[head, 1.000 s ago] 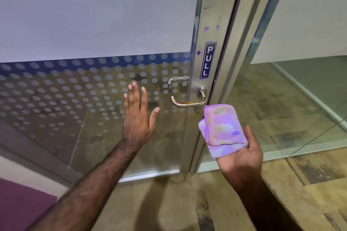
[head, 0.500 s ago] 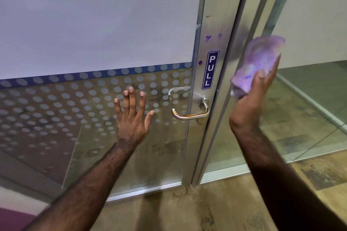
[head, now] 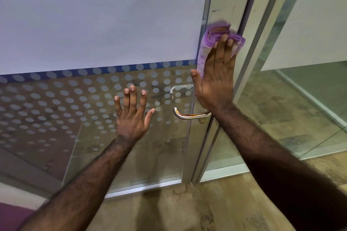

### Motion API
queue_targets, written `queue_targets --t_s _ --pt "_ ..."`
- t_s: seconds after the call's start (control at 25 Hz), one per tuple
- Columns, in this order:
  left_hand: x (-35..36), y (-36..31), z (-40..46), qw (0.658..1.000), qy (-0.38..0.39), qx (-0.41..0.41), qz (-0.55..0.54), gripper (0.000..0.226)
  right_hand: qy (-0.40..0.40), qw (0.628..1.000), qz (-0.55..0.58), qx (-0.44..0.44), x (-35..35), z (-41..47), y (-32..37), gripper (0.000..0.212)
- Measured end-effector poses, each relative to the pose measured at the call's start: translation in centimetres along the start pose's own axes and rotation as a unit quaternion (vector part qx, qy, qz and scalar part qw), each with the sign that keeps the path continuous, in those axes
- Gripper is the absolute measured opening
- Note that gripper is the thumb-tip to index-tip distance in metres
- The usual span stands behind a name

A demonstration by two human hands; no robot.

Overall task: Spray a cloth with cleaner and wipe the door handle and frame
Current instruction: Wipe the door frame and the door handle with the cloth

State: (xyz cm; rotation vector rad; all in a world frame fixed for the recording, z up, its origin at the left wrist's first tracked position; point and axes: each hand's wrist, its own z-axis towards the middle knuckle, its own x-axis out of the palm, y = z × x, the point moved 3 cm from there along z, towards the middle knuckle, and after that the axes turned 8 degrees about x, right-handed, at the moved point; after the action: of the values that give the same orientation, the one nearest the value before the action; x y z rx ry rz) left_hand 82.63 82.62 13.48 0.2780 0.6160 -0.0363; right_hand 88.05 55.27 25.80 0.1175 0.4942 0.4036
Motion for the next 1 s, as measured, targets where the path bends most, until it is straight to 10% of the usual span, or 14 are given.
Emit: queue_targets --t_s 0.28,0.68,1.0 --pt "0.3 0.0 0.1 1.000 0.004 -0.003 0.003 0.087 0.098 0.991 -0.088 0.017 -0.9 -6.0 -1.8 0.085" --pt "0.2 -0.1 0.0 1.000 0.013 -0.005 0.002 0.089 -0.075 0.990 -0.116 0.032 -2.1 4.9 -1.0 0.070" --pt "0.6 -0.2 -0.1 1.000 0.021 0.003 -0.003 0.097 0.108 0.984 -0.130 -0.060 -2.0 -4.3 -4.2 0.072"
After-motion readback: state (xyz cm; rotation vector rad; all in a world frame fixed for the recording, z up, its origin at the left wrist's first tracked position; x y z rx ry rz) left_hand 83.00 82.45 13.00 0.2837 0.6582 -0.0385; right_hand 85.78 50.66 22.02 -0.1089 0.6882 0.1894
